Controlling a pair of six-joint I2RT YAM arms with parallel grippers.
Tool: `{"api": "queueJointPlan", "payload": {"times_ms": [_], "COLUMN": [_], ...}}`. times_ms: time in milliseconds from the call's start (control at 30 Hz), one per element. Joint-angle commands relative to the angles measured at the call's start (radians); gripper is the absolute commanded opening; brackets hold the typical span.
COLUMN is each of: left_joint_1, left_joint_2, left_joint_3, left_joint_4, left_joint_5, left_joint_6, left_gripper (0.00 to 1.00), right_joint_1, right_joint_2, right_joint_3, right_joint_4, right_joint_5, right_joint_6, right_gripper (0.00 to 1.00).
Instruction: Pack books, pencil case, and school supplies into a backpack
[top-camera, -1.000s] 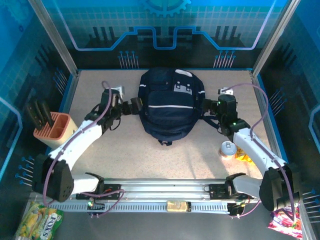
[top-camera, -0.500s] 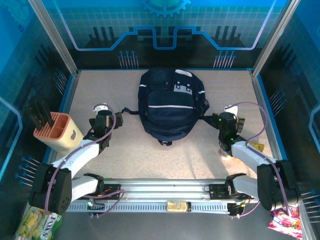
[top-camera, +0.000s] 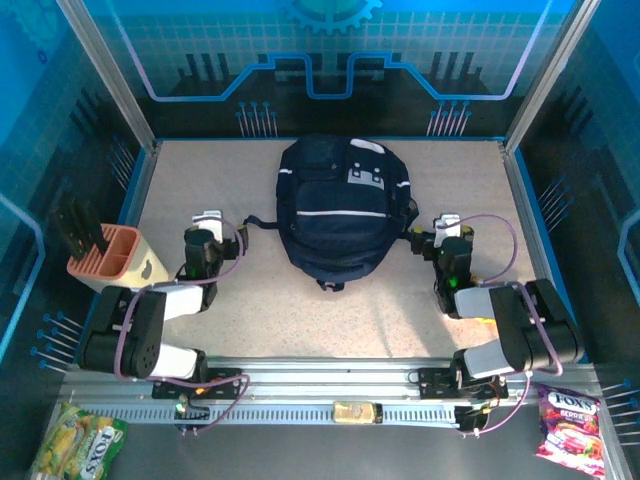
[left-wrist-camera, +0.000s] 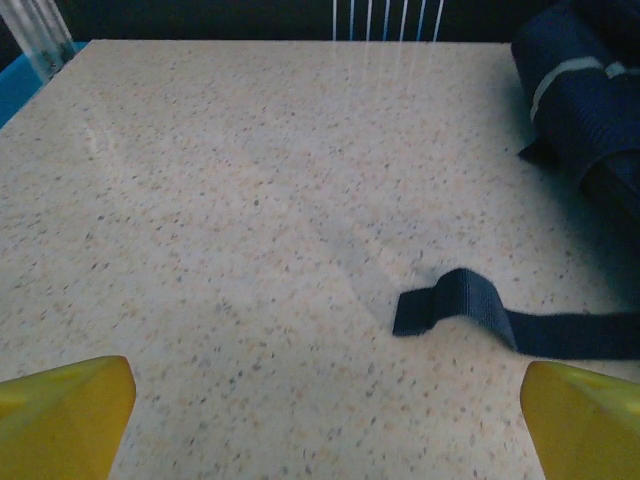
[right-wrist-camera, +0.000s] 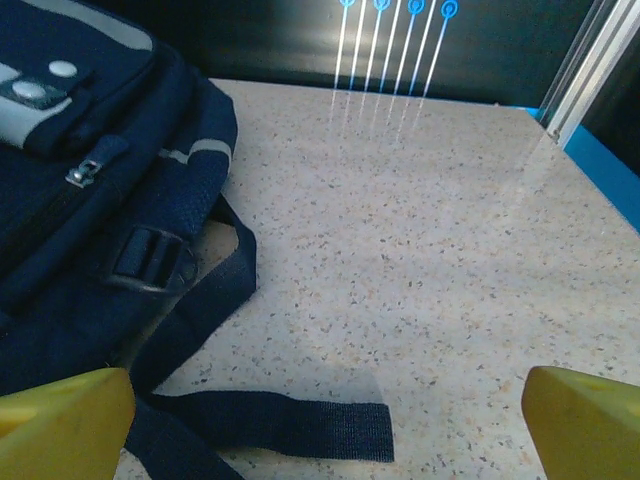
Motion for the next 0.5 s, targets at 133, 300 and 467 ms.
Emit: {"api": "queueJointPlan", "payload": {"times_ms": [133,300,467], "left_joint_1": [0.032,0.042,0.043], "left_joint_2": [0.133,0.14,0.141], "left_joint_3": [0.044,0.052,0.053], "left_joint_4": [0.14,0.135,0.132], "left_joint_5": [0.148,0.144,0.139], "left_joint_6": [-0.002,-0.014,-0.016], "left_gripper": [0.99,0.99,0.99], "right_joint_1": [-0.03,-0.023,-0.041], "right_joint_2": [0.058,0.101,0.092], "right_joint_3": [0.025,0.047,0.103], "right_joint_4": [0.102,0.114,-0.017], "right_joint_5": [-0.076,-0.056,-0.069], "right_joint_6": [-0.017,-0.03,-0.002], "right_gripper": [1.0,1.0,1.0]}}
